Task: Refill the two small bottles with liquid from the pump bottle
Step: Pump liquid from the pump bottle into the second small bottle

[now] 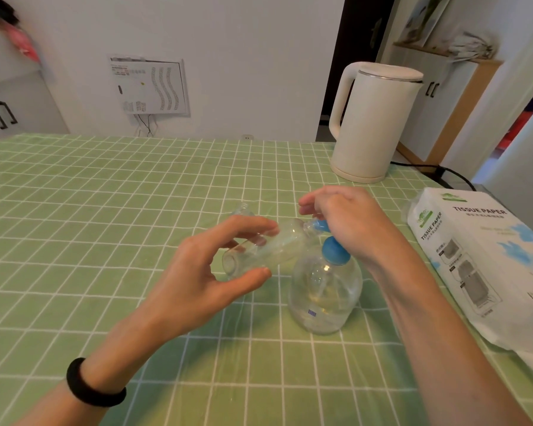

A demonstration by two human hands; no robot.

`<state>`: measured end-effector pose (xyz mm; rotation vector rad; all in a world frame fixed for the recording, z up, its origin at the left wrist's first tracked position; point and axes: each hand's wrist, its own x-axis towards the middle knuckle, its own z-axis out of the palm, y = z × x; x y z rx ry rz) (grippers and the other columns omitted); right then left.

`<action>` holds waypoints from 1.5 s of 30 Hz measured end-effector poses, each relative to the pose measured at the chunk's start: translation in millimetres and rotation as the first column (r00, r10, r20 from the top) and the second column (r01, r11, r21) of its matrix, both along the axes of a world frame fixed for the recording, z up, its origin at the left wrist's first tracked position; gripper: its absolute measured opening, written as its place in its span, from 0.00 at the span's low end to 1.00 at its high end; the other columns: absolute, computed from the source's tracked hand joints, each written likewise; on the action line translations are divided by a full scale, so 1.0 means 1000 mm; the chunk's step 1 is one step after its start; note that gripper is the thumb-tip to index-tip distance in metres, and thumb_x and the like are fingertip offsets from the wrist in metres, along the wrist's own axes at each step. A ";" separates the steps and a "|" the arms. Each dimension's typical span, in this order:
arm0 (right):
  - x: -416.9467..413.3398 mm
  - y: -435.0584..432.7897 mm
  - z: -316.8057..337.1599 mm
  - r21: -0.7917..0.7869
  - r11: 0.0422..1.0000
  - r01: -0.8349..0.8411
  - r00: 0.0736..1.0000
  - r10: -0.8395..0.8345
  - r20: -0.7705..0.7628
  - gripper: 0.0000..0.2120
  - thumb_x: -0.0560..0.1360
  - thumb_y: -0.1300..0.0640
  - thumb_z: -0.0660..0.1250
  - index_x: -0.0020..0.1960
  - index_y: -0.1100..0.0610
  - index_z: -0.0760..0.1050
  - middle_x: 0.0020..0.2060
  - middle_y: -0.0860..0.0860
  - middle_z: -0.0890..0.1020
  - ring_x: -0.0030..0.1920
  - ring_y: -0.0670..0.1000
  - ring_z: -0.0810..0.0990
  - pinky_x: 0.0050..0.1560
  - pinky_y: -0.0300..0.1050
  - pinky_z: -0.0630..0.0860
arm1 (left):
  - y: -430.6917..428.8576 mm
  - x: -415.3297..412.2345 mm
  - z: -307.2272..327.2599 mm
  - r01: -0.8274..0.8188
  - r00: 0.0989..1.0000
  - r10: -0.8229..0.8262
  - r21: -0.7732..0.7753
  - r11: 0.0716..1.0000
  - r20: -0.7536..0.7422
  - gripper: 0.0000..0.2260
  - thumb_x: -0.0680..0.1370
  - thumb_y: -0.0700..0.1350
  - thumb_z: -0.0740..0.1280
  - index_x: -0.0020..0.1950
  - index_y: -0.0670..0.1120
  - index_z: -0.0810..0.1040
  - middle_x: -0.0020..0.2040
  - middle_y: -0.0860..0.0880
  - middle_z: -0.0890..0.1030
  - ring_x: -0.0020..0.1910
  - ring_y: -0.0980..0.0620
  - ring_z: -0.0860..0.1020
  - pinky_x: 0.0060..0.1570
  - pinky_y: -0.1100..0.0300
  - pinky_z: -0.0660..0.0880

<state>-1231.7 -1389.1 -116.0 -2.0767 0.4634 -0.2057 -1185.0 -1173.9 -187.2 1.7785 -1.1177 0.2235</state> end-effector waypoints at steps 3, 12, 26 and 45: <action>-0.002 0.003 -0.001 0.014 1.000 -0.005 0.999 0.005 -0.042 0.16 0.78 0.59 0.59 0.55 0.49 0.85 0.56 0.44 0.85 0.59 0.46 0.79 0.67 0.50 0.73 | 0.000 0.000 -0.001 -0.001 1.000 0.001 0.010 1.000 -0.006 0.21 0.77 0.50 0.74 0.70 0.56 0.78 0.64 0.59 0.83 0.62 0.53 0.83 0.59 0.56 0.79; -0.003 0.002 0.001 -0.111 0.992 0.055 0.998 -0.050 0.048 0.16 0.79 0.55 0.58 0.55 0.58 0.83 0.52 0.54 0.86 0.57 0.58 0.81 0.55 0.44 0.77 | 0.000 -0.001 0.000 0.004 1.000 -0.004 0.005 1.000 0.005 0.22 0.77 0.50 0.74 0.70 0.55 0.77 0.65 0.60 0.83 0.62 0.54 0.83 0.59 0.55 0.79; -0.002 0.002 0.003 -0.079 0.997 0.024 0.999 -0.022 0.026 0.17 0.78 0.56 0.59 0.58 0.65 0.79 0.58 0.62 0.83 0.60 0.63 0.79 0.60 0.56 0.75 | 0.000 -0.001 -0.001 -0.009 1.000 0.009 -0.001 1.000 0.011 0.21 0.77 0.50 0.74 0.70 0.56 0.77 0.65 0.59 0.83 0.62 0.52 0.83 0.58 0.55 0.80; 0.000 0.001 0.002 -0.013 1.000 0.001 0.999 -0.001 0.035 0.14 0.78 0.57 0.58 0.48 0.50 0.84 0.52 0.48 0.87 0.54 0.48 0.82 0.56 0.44 0.76 | 0.002 0.002 0.000 -0.023 0.999 0.023 -0.006 1.000 0.026 0.22 0.76 0.50 0.75 0.70 0.56 0.78 0.65 0.60 0.83 0.62 0.54 0.83 0.59 0.59 0.79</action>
